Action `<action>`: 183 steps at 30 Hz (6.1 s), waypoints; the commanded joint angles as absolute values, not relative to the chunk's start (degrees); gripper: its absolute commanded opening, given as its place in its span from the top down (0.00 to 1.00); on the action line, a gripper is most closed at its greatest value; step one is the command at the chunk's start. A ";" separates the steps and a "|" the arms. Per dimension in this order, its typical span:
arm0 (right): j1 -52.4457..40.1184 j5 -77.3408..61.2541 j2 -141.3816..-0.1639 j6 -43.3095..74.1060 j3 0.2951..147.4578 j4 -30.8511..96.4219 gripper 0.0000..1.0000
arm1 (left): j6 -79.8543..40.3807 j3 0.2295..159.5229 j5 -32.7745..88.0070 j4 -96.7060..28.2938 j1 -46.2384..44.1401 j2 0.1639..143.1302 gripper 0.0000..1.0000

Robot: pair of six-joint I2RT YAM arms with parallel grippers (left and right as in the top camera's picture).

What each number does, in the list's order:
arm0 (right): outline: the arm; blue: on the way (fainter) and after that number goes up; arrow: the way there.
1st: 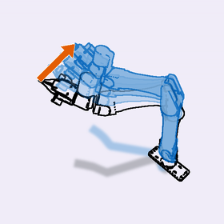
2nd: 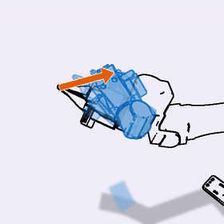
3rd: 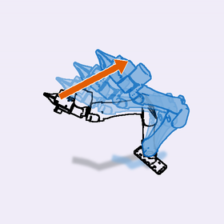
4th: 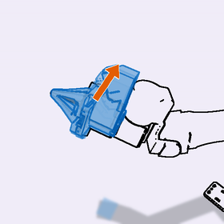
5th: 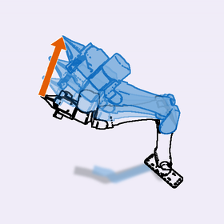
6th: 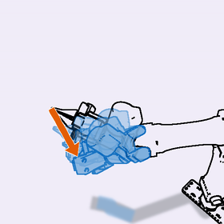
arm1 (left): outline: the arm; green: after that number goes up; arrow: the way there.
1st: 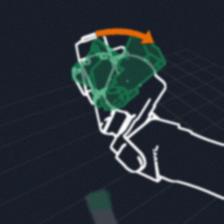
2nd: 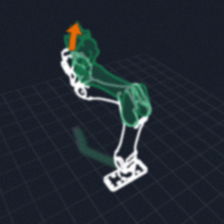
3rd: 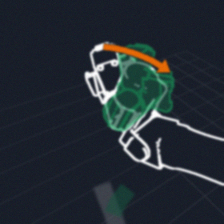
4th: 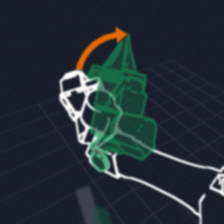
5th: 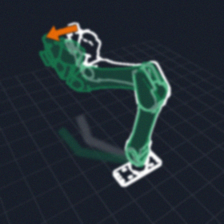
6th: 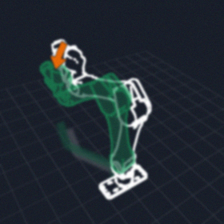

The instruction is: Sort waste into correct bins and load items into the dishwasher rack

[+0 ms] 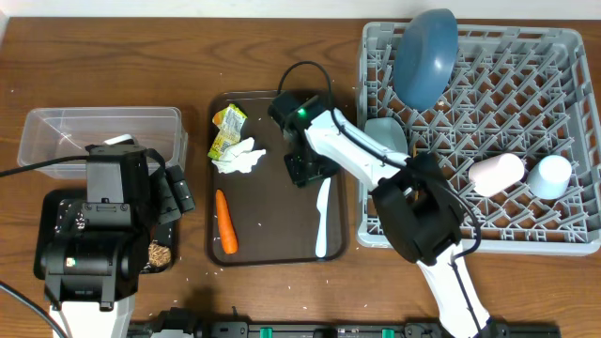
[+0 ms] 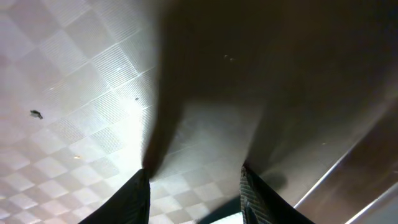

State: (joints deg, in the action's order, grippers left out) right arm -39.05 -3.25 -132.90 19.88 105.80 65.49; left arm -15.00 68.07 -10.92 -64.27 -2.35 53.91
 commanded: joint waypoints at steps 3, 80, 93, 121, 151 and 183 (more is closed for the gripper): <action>-36.53 -5.04 -128.97 19.05 106.56 66.52 0.64 | -15.27 68.86 -11.86 -64.45 -2.26 53.91 0.02; -37.10 -11.25 -123.02 28.88 87.55 58.83 0.70 | -15.27 68.86 -11.88 -64.45 -2.26 53.91 0.02; -37.23 -16.51 -123.02 26.46 87.53 48.25 0.82 | -15.27 68.86 -11.86 -64.45 -2.26 53.91 0.02; -37.15 -17.98 -123.39 26.24 87.20 46.04 0.98 | -15.27 68.86 -11.86 -64.45 -2.26 53.91 0.02; -38.28 -30.61 -126.45 11.77 87.20 40.53 0.78 | -15.27 68.86 -11.88 -64.45 -2.26 53.91 0.02; -39.81 -28.67 -126.43 15.62 87.22 40.03 0.74 | -15.27 68.86 -11.88 -64.45 -2.26 53.91 0.02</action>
